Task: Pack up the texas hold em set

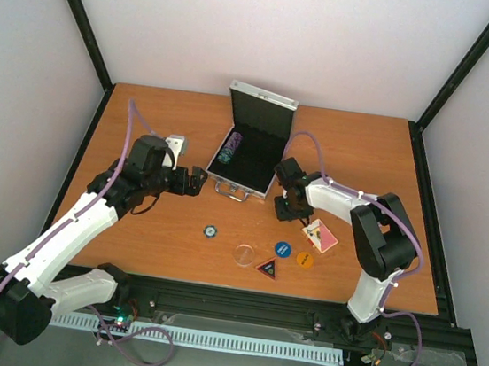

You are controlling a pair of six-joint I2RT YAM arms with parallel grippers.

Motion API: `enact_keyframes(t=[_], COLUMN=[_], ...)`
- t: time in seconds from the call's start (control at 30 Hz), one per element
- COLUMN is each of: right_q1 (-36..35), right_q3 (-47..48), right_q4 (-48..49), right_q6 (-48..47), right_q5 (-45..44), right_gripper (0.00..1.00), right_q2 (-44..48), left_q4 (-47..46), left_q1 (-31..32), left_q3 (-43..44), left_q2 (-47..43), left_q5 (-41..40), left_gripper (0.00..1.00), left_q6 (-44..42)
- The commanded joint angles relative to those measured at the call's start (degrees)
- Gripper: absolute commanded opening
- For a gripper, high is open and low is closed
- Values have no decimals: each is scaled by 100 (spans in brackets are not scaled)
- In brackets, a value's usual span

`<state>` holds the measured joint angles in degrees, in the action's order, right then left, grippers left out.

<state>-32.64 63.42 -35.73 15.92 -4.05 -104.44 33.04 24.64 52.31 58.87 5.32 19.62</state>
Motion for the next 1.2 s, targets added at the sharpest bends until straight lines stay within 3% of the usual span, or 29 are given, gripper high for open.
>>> enact_keyframes(t=[0.0,0.47,0.5,0.6,0.7,0.87,1.17], right_q1=[-123,-670,-671,-652,-565,-413,-284], right_q3=[68,714,701,604,431,111,-112], right_q4=[-700,-1065,-1071,-1108,-1077,-729,-454], right_q6=[68,275,297,339,351,292,147], right_q5=[37,-67,-158,-522,-561,-107,-60], right_gripper=[37,38,41,65,76,77,77], right_q2=[59,126,140,182,187,214,-24], left_q4=[-40,181,216,307,357,393,436], left_q1=[-3,-3,-3,-3,-6,-12,-12], left_q3=[173,261,274,290,258,168,44], left_q2=[0,-212,-246,-343,-440,-568,-769], left_q5=[-14,-205,-232,-278,-264,-257,-261], left_gripper=[100,100,100,100,100,100,100], left_q6=[-46,-99,-109,-133,-125,-97,-12])
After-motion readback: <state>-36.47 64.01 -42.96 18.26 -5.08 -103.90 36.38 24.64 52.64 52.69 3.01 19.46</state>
